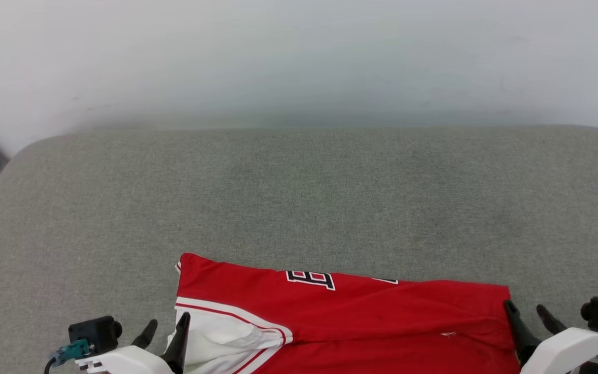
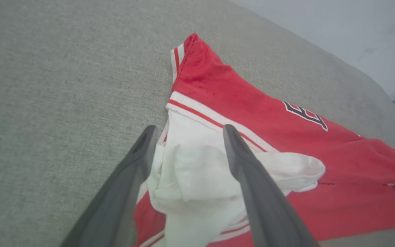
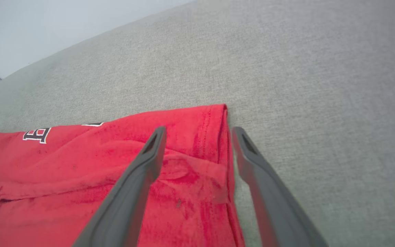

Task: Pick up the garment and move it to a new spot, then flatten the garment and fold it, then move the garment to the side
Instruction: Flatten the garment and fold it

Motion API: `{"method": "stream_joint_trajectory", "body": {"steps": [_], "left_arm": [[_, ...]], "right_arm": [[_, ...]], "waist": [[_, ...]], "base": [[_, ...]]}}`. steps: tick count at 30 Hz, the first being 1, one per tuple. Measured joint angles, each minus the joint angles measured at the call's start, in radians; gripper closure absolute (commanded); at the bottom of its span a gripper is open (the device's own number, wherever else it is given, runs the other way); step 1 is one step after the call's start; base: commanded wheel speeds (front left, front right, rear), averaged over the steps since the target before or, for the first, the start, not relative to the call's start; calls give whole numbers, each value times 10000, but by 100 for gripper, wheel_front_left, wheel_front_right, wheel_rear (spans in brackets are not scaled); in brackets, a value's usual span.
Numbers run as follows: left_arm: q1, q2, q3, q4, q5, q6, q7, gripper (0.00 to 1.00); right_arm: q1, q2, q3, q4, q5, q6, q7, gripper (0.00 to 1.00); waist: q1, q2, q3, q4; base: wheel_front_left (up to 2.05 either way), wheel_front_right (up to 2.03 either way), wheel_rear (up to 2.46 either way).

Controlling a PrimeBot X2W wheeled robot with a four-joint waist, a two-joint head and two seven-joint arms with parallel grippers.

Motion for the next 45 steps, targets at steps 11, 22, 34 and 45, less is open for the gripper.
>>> {"method": "stream_joint_trajectory", "body": {"steps": [11,22,34,45], "left_arm": [[-136,-10,165,-1335,1503,606,-2107,0],[-333,-52,115,-2385,3120,1041,-2897,0],[-723,-213,-82,-2592,3630,792,-2970,0],[-923,-280,-267,-2403,3802,763,-2972,0]], "right_arm": [[-179,-378,-1195,-631,-121,0,1866,0],[-557,-922,-520,-844,-42,0,4527,0],[-972,-738,-364,25,2,0,6115,0],[-1337,-694,-228,36,171,2,6297,100]], "waist": [[0,0,-259,-51],[1,0,258,473],[2,0,1248,924],[2,0,1235,863]], "base": [[0,0,0],[0,0,0],[0,0,0],[0,0,0]]}}
